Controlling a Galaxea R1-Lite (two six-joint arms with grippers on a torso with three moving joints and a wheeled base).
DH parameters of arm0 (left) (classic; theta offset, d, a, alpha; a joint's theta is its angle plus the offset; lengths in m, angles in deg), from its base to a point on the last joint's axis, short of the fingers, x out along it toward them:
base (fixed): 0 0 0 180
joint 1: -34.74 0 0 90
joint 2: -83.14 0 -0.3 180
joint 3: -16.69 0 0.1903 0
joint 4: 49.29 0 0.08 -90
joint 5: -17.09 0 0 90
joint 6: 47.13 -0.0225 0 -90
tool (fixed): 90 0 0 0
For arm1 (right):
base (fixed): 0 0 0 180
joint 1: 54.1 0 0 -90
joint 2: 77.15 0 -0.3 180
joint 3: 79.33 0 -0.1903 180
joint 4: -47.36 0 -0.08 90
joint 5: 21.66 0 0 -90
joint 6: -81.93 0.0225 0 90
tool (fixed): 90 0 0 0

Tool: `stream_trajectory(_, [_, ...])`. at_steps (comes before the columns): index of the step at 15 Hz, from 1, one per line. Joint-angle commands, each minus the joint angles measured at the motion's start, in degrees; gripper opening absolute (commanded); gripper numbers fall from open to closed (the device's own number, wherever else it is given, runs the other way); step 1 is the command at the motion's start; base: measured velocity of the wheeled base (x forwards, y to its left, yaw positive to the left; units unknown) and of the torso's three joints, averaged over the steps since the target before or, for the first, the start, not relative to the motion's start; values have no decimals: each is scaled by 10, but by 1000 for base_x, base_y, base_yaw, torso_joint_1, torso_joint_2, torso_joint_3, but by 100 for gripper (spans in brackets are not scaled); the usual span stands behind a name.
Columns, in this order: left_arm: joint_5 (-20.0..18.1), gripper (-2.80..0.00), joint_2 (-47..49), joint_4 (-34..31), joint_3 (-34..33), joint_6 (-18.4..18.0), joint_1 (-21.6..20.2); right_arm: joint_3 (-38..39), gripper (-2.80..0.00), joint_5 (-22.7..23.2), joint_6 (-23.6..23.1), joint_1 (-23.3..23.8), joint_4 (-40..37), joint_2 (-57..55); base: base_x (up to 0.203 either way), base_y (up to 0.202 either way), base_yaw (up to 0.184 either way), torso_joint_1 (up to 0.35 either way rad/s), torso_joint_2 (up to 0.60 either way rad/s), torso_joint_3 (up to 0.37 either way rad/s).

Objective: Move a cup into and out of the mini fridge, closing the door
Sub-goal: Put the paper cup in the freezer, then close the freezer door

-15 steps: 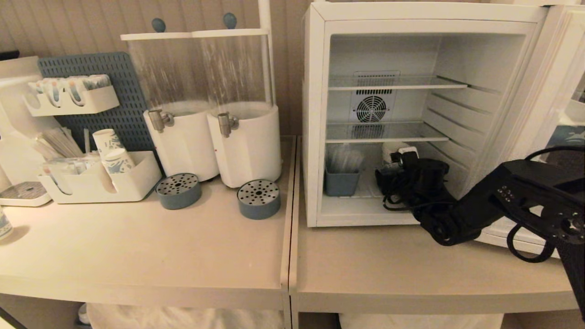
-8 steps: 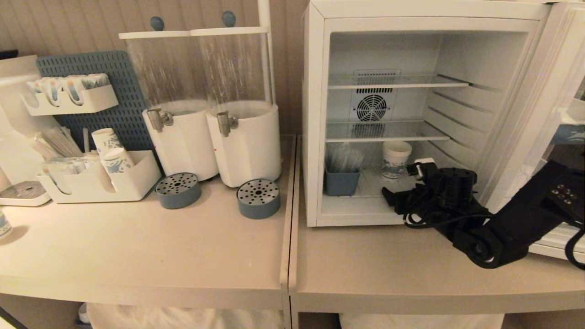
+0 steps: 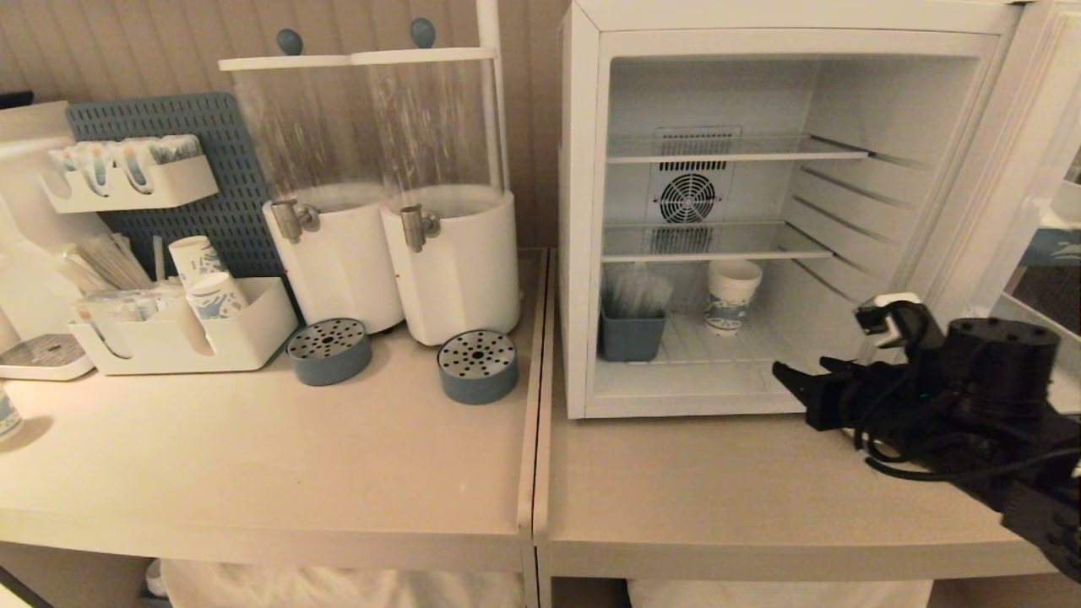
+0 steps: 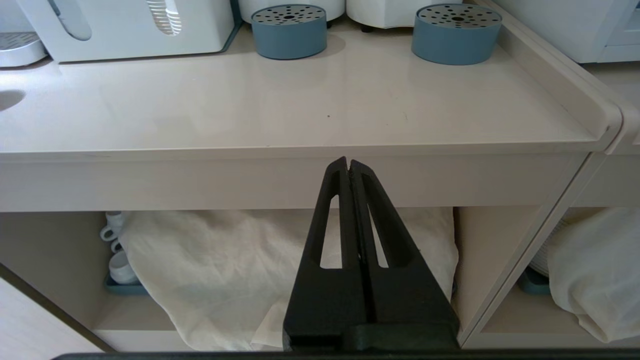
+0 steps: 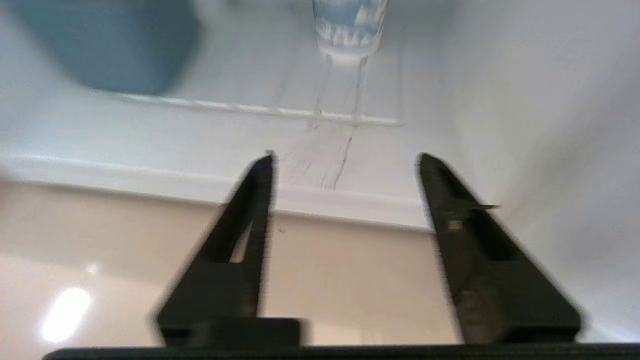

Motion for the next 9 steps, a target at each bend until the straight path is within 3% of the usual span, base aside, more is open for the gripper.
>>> stream_trajectory(1, [0, -280, 0, 0, 0, 0, 0, 41, -280, 6, 2, -1, -5, 147, 0, 0, 0, 0, 0, 0])
stream_trajectory(4, [0, -280, 0, 0, 0, 0, 0, 67, -280, 36, 7, -1, -144, 365, 0, 0, 0, 0, 0, 0])
stream_trajectory(7, [0, -280, 0, 0, 0, 0, 0, 46, -280, 50, 25, 0, -374, 569, 0, 0, 0, 0, 0, 0])
stream_trajectory(9, [0, -280, 0, 0, 0, 0, -1, 23, -280, -36, 47, 6, -519, 645, 0, 0, 0, 0, 0, 0])
